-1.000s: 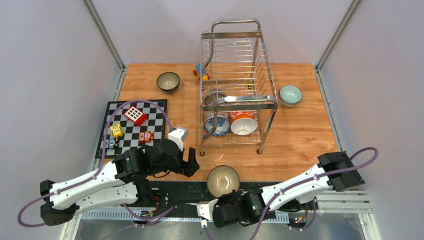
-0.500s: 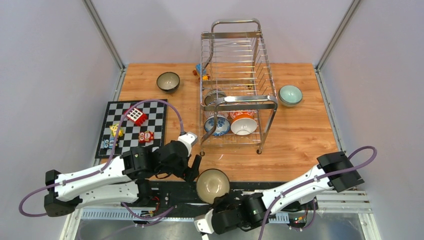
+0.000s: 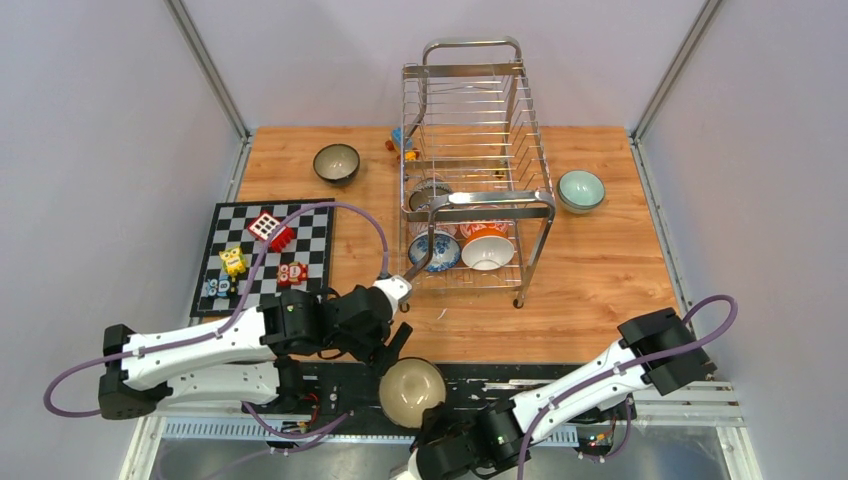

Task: Unload the bowls from the dish rack
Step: Place the bowl with the bowl.

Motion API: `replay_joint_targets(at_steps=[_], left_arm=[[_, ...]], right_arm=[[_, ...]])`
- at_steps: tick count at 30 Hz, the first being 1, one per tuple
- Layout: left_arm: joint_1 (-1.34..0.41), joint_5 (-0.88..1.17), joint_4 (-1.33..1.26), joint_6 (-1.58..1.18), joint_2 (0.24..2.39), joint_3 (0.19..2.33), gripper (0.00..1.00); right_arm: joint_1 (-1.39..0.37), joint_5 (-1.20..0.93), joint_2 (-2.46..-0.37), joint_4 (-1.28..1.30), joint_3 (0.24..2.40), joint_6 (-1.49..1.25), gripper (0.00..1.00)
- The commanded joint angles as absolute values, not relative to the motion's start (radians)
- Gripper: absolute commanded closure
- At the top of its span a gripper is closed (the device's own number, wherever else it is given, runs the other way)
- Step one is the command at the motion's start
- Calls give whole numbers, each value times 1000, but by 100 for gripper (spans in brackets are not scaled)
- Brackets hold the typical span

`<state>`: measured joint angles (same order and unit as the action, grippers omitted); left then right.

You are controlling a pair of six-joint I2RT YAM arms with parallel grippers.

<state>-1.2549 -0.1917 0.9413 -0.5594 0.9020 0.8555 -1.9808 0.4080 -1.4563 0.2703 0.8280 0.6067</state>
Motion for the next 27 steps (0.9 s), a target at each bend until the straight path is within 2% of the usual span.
replay_joint_targets(at_steps=[1,10,18,24,27], left_arm=[[-1308,-201,967,-529,925,894,10],[-1440,-212,934,-529,971,886,16],[-1445,-212,921,-507,1043,889,37],[-1445,-198,900,-513,1076,897,45],[-1445,-186,886,-515,1080,888,46]], right_arm=[[-2000,379,-1437,276,899,624,98],[-2000,381,-1427,301,924,605,98],[-1999,394,-1414,300,908,602,98],[-1999,404,-1402,297,897,607,98],[-1999,403,-1400,296,896,611,98]])
